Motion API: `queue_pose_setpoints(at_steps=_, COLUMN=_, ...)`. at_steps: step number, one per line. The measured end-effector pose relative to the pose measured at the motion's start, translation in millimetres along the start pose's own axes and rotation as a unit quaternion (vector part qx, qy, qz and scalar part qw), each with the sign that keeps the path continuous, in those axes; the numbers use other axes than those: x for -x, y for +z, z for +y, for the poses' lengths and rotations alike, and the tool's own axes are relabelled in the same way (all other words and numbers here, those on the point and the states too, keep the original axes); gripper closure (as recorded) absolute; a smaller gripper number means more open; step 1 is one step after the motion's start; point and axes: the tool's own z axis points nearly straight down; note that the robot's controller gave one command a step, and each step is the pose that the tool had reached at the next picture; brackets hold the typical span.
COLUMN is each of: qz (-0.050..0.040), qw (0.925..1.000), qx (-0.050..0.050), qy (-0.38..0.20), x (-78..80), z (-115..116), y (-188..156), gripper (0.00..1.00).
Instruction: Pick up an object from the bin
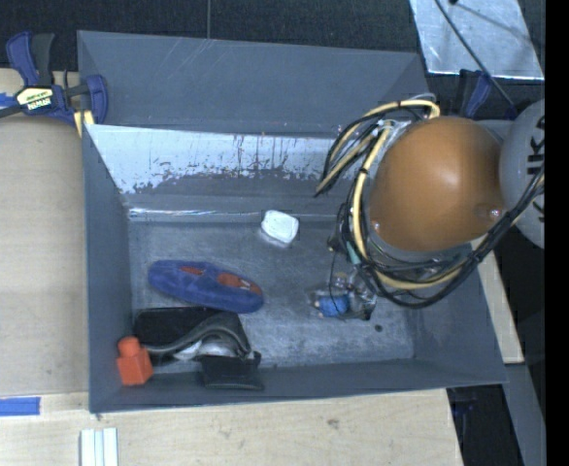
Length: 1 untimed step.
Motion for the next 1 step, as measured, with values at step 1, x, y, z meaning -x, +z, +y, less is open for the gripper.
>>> queue_pose_setpoints(at_steps=1, qz=-0.0003, qw=1.0, qx=0.0, qy=-0.004, x=7.5, z=-22.6, y=-44.3, gripper=1.0)
